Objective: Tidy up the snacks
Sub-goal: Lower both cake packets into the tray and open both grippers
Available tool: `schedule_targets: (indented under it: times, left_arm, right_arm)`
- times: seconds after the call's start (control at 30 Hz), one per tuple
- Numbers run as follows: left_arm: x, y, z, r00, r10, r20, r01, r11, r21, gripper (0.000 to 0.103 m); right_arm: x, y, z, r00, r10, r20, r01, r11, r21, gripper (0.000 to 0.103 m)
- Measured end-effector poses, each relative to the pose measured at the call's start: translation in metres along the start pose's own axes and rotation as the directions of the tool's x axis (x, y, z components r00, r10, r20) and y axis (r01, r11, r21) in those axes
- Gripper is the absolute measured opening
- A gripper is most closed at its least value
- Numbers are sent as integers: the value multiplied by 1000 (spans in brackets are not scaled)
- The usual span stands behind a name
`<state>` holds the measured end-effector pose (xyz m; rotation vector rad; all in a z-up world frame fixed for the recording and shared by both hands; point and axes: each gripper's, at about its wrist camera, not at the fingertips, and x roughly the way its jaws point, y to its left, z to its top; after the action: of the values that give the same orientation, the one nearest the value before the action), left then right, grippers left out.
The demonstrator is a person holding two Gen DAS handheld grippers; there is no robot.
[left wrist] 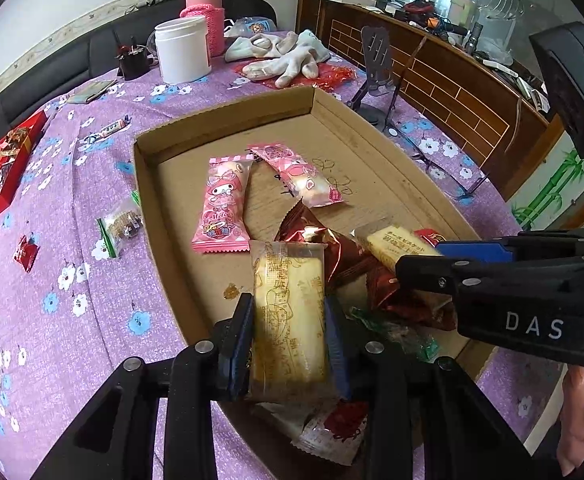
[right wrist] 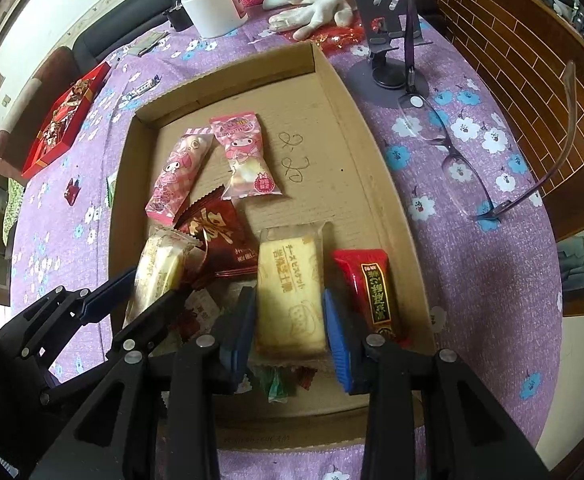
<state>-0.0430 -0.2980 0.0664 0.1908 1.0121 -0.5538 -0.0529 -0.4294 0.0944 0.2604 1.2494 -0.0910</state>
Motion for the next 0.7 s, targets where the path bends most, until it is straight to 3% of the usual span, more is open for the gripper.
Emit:
schedule_targets:
  times: [0.7]
  left_arm:
    - [-23,3,-5,999,-3,50,4,1000,-5,44]
  right_arm:
    - [-24,1,-9,999,-8,52,6,1000,27,40]
